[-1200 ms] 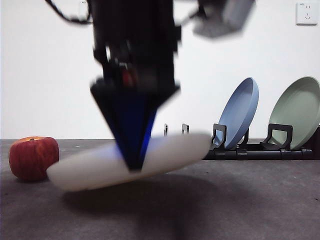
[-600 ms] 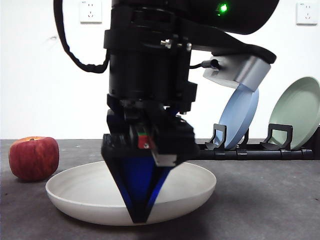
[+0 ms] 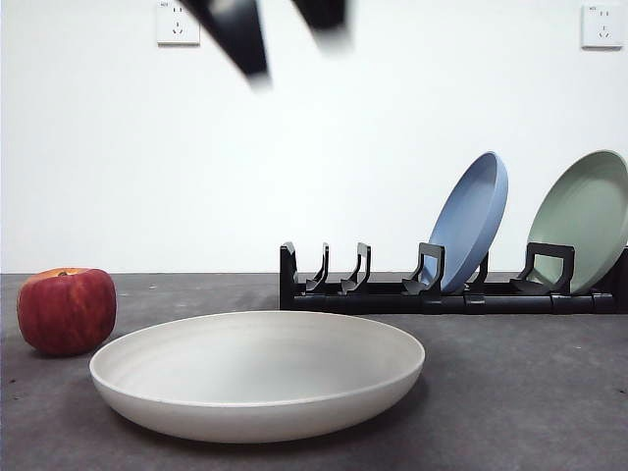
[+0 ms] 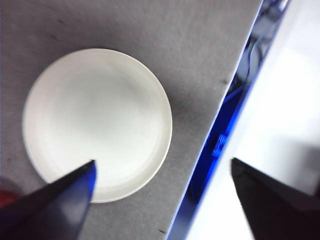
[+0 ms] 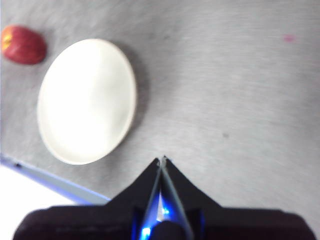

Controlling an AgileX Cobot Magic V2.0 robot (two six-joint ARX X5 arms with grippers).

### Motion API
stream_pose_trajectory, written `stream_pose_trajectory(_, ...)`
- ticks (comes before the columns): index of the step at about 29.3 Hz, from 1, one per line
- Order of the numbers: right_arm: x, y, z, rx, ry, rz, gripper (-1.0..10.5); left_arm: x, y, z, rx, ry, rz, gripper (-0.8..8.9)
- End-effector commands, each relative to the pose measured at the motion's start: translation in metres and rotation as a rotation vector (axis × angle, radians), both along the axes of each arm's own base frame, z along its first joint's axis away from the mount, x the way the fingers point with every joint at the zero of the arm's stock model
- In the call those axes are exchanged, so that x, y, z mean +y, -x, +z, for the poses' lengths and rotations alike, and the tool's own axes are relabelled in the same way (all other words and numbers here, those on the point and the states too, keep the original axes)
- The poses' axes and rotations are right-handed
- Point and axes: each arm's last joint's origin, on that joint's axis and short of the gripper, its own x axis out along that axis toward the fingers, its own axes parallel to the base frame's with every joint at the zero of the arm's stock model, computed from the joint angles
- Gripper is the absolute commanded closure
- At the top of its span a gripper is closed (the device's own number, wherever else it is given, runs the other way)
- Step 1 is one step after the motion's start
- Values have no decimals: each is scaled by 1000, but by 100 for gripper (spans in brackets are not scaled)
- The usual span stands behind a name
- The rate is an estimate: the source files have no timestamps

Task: Take the yellow plate from the plate rack,put the plate on the table,take the apple from the table,put the apple in the plate

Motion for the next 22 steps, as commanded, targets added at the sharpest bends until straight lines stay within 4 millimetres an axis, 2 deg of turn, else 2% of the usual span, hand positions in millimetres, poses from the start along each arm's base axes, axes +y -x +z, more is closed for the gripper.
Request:
stream_pose_trajectory(1,14,-6,-1,14,-33,30,824,35,15,30,-2,141,73,819)
stream_pose_trajectory(3,33,-14,-3,24,-66,72,636,70,30,52,-12,258,116,819)
stream_pose_trajectory(5,57,-23,-5,23,-92,142,593,104,44,68,-20,378,158,819)
stream_pose_trajectory(7,76,-29,-5,28,-102,189,556,125,52,75,-21,442,185,819)
stream_pose_trajectory(11,123,-42,0,20,-43,296,216,158,65,80,-3,515,237,819)
stream_pose_trajectory(13,148,-49,3,5,-10,353,109,172,70,79,0,528,278,818)
stream_pose_trajectory(17,203,-64,7,-43,43,489,84,189,77,80,3,578,297,818)
stream_pose_trajectory(22,273,-81,2,-119,117,571,84,196,80,81,-1,599,295,818)
